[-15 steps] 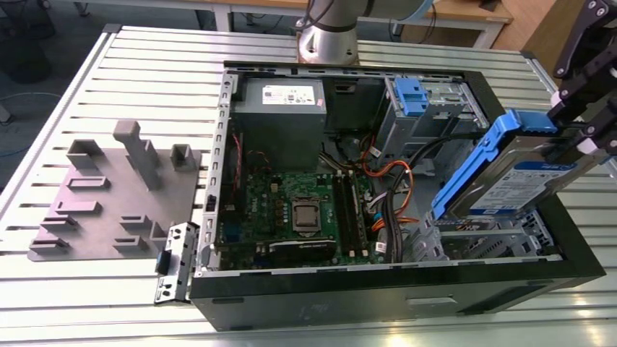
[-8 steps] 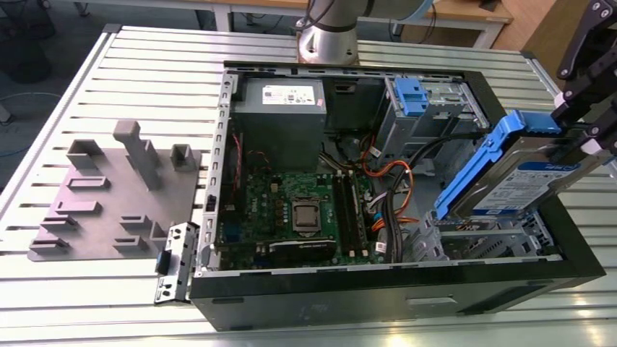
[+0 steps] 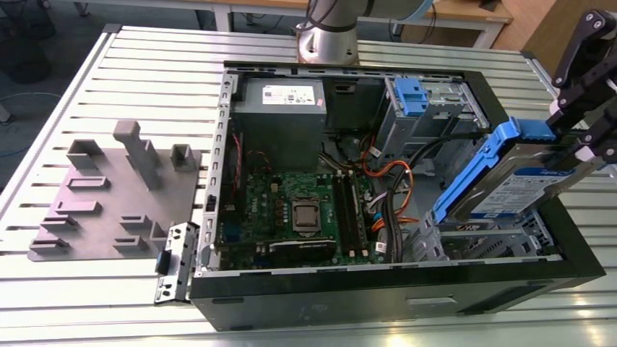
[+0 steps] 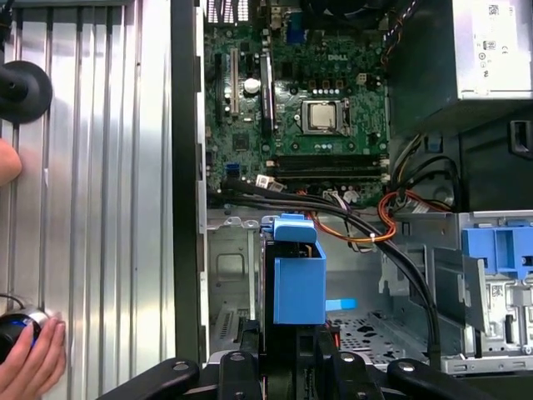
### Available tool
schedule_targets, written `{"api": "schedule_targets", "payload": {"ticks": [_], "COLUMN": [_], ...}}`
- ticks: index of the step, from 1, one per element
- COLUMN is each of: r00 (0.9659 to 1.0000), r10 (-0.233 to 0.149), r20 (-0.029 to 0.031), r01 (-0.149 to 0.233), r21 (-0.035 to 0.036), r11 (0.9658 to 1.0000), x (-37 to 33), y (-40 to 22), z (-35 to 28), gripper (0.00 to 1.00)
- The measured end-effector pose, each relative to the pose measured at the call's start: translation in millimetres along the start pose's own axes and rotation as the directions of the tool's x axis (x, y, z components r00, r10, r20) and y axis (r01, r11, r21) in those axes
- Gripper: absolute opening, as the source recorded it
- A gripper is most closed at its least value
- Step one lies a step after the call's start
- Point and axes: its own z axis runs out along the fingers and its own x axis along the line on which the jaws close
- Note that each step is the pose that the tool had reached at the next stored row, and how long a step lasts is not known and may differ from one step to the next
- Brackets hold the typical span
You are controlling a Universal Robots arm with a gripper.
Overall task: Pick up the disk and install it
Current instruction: 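Insert the disk into the insertion slot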
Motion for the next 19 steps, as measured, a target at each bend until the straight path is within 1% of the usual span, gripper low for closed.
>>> {"api": "schedule_targets", "payload": {"ticks": [3,10,16,19], "r00": [1.0,1.0,0.9999,0.9999], "r10": [0.0,-0.009,-0.015,-0.017], "r20": [0.0,-0.0006,-0.0009,-0.0009], "r01": [0.0,0.009,0.015,0.017], "r21": [0.0,-0.0004,-0.0008,-0.0008], "r11": [1.0,1.0,0.9999,0.9999], "x": [0.1,0.1,0.1,0.2], "y": [-0.1,-1.3,-3.4,-4.0], "z": [1.9,3.1,3.5,5.4], "gripper": [0.35,0.35,0.35,0.35]}}
